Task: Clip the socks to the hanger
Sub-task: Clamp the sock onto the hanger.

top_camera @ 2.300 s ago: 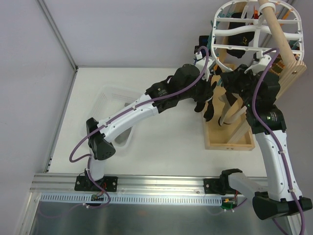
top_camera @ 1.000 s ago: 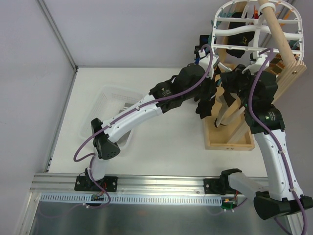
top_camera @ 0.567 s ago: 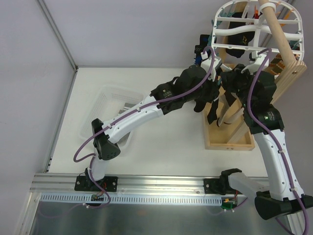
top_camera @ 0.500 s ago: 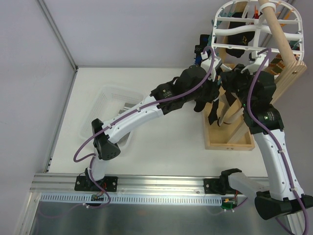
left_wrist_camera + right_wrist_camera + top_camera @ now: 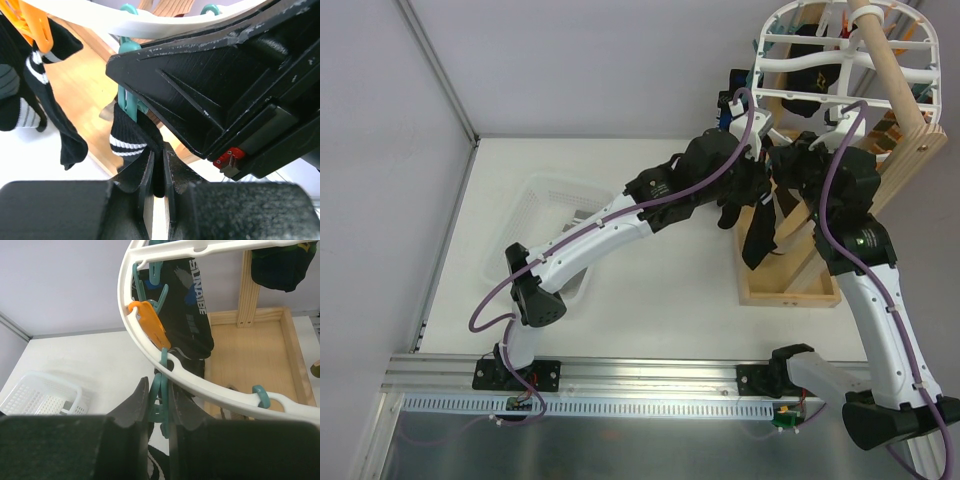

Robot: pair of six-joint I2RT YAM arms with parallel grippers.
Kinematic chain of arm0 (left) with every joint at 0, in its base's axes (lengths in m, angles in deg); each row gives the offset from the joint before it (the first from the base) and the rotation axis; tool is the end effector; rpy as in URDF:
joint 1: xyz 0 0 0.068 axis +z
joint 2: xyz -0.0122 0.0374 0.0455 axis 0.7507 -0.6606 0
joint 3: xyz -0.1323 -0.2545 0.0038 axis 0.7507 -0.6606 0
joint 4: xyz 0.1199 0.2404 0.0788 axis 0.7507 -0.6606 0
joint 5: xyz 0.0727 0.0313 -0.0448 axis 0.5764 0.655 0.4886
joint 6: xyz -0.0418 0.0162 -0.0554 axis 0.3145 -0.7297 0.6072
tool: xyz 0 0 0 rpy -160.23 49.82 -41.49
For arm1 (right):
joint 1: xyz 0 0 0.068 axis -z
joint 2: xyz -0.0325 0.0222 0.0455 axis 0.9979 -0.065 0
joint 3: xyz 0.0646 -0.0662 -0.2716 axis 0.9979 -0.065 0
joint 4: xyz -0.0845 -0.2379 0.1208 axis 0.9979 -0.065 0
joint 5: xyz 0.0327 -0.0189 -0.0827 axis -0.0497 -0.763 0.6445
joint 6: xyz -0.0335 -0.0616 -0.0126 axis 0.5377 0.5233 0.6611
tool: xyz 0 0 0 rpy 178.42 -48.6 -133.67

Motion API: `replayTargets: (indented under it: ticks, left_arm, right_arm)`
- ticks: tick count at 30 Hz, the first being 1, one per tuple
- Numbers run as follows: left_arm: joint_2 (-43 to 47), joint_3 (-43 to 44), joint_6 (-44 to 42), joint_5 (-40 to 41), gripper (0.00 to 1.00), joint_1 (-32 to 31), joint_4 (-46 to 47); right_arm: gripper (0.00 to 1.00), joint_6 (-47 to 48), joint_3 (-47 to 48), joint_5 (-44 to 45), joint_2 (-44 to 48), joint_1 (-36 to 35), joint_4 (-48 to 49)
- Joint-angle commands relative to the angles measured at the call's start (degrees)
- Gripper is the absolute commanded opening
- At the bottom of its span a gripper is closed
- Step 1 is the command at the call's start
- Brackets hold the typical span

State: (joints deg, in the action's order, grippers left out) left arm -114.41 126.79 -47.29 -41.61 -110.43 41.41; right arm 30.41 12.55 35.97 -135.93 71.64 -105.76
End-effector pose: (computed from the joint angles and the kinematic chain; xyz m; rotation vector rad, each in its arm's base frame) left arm 0.2435 -0.4445 0.4820 0.5744 1.7032 -0.9979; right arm 0.2360 0.0556 0.4897 -0.1325 1.5534 0.1089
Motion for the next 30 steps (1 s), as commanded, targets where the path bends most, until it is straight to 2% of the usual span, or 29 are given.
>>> replayTargets:
  ticks: [1, 10, 30]
  left_arm:
    - [-0.03, 2.01, 2.32, -2.8, 0.0, 0.52, 0.77]
    - [2.08, -1.07, 1.97, -4.12, 0.0, 2.19, 0.68]
    - [1.29, 3.15, 2.49, -10.71, 0.0, 3.59, 0.77]
  right_arm:
    - [0.01, 2.17, 0.22, 0.35, 1.02, -0.31, 4.89]
    - [0.01, 2.43, 0.22, -0.18, 1.63, -0.31, 4.01]
    - [0.01, 3.66, -1.28, 0.53, 2.42, -0.4, 4.45]
